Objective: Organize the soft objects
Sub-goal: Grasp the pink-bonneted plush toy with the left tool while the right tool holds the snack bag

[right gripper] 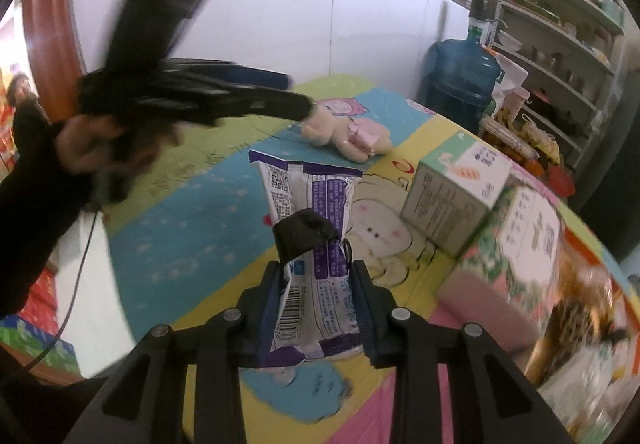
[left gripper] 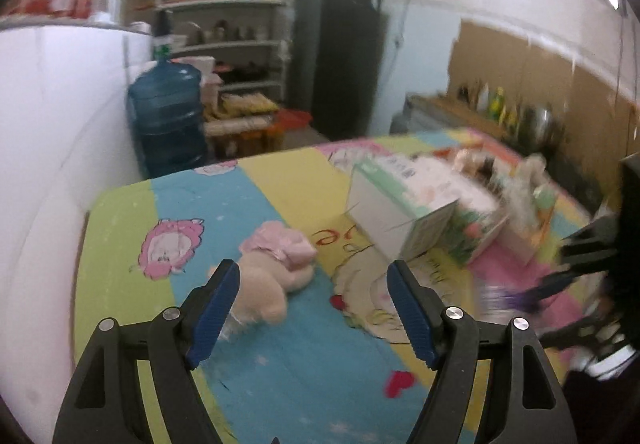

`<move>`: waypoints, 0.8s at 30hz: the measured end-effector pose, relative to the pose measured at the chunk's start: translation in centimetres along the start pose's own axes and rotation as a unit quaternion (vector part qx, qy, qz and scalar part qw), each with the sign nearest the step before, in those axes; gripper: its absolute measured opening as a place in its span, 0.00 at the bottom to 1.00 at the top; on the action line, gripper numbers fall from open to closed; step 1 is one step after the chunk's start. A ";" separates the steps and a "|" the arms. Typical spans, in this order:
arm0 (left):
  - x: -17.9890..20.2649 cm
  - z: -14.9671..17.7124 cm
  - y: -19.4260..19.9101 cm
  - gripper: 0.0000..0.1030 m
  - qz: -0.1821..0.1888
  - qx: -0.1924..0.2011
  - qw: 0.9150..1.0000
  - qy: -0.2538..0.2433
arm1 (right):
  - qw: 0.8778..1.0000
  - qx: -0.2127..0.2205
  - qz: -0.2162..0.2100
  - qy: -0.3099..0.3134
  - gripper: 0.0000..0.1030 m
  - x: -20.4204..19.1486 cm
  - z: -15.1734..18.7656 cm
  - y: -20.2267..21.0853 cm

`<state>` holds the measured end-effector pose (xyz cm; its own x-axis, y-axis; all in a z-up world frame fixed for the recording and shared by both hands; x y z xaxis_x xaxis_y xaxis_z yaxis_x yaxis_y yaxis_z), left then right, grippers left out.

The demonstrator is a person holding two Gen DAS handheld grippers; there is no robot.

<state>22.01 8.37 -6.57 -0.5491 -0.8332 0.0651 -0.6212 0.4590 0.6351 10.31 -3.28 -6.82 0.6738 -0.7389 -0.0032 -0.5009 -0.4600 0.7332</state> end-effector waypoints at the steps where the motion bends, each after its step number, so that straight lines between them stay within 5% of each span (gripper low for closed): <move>1: -0.2 -0.2 -0.8 0.75 -0.008 -0.009 1.000 -0.016 | 1.000 0.004 -0.003 -0.006 0.34 0.0 0.4 0.6; 9: -1.1 -0.7 -6.5 0.75 -0.011 -0.084 0.990 -0.112 | 0.999 0.020 -0.007 -0.050 0.34 0.9 2.1 2.6; 15: -3.2 -0.3 -8.1 0.75 -0.017 -0.097 0.993 -0.067 | 0.996 0.035 -0.009 -0.084 0.34 2.1 2.5 3.5; 24: -1.9 1.0 -7.7 0.52 -0.017 -0.076 0.996 -0.047 | 0.992 0.045 -0.019 -0.121 0.34 2.6 2.8 3.3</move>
<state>27.30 6.75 -12.38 -0.5838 -0.8115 -0.0252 -0.5523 0.3742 0.7449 8.95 -8.10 -6.33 0.5491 -0.8114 -0.2003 -0.5308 -0.5237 0.6664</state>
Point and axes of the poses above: each gripper's, at about its wrist camera, not at the fingertips, and y roughly against the way its jaws point, x to its right, z to its underside, the point moved 6 cm from there along -y, roughly the way its jaws point
